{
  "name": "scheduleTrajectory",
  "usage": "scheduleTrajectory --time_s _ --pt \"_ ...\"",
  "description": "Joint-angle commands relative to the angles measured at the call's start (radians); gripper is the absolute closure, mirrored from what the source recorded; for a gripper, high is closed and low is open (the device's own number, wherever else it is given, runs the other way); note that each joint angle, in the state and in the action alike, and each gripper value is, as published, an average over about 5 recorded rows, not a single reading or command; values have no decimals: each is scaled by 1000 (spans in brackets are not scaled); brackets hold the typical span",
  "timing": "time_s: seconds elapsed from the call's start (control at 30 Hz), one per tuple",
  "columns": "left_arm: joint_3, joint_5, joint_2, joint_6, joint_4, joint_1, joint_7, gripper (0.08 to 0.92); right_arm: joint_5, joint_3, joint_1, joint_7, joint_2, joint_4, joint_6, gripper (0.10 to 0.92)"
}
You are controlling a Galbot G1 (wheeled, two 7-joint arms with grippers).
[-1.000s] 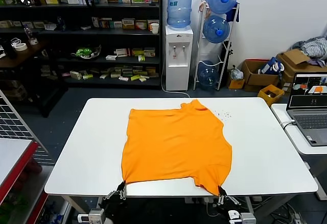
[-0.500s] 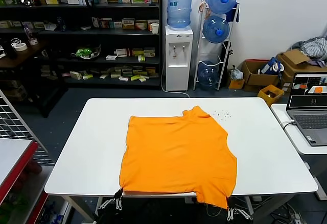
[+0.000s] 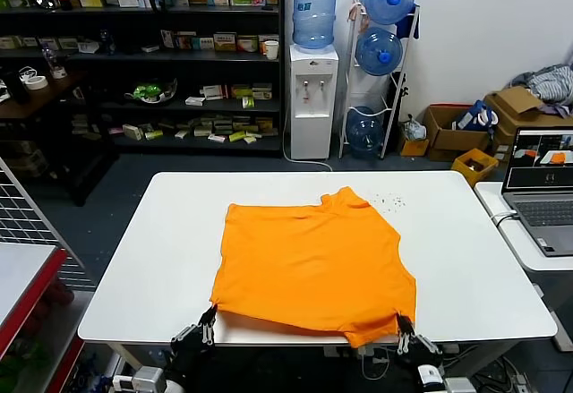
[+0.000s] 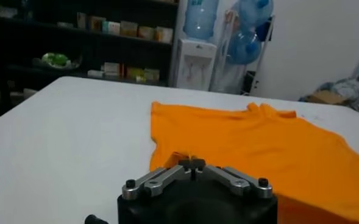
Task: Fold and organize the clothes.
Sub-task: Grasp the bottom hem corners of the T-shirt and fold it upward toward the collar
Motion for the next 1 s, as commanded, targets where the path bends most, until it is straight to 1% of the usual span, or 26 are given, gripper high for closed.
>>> scheduleTrajectory --time_s 0.03,0.23,0.43,0.63,0.87,1.0 --pt "6 -15 8 -28 73 -151 27 909 37 0 165 11 -12 -51 -15 902" --pt "47 -23 -10 -18 139 -263 7 909 77 -12 248 18 -41 -103 -41 902" --pt "75 -18 -9 13 180 -320 -28 909 111 -31 325 28 -63 -151 -60 902" --pt "85 -2 -18 41 221 -358 -63 909 120 -55 399 33 -66 -212 -70 902" --pt "97 10 -28 60 242 -373 -79 909 109 -82 452 30 -63 -269 -69 902" --pt "102 11 -34 74 253 -381 -79 865 108 -94 475 24 -61 -301 -70 902"
